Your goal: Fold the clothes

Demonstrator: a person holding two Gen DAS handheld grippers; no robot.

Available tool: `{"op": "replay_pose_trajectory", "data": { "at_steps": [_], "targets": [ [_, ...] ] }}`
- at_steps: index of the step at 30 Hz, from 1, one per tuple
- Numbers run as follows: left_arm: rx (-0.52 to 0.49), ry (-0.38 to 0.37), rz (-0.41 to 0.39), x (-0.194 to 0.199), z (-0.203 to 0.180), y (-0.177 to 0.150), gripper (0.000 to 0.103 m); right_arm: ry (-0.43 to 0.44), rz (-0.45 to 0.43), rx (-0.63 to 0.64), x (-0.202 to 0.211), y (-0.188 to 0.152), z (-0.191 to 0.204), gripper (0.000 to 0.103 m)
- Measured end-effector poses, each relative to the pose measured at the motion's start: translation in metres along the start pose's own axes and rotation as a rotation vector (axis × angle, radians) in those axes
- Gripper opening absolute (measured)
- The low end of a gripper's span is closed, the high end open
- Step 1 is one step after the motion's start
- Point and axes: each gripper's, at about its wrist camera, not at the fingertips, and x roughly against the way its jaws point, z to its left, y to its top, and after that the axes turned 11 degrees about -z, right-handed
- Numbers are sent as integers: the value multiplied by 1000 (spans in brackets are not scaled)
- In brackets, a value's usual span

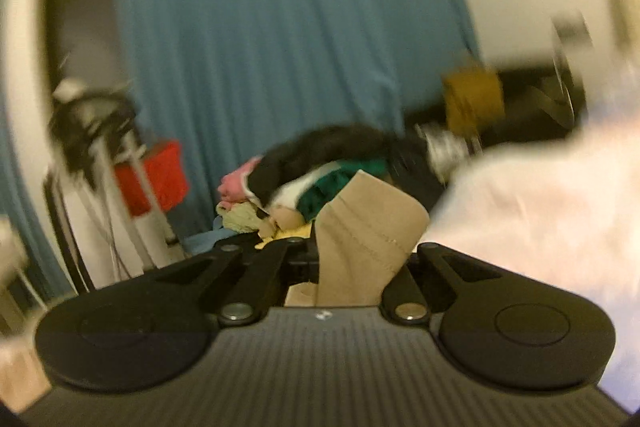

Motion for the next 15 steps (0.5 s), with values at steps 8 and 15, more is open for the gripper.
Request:
{"op": "replay_pose_trajectory", "data": {
  "at_steps": [8,15],
  "targets": [
    [72,128,15,10,44,-2,101,254,51,578,27,-82,197,7],
    [55,145,51,0,57,-6,101,311,230,555,8,-120,220,19]
  ]
}}
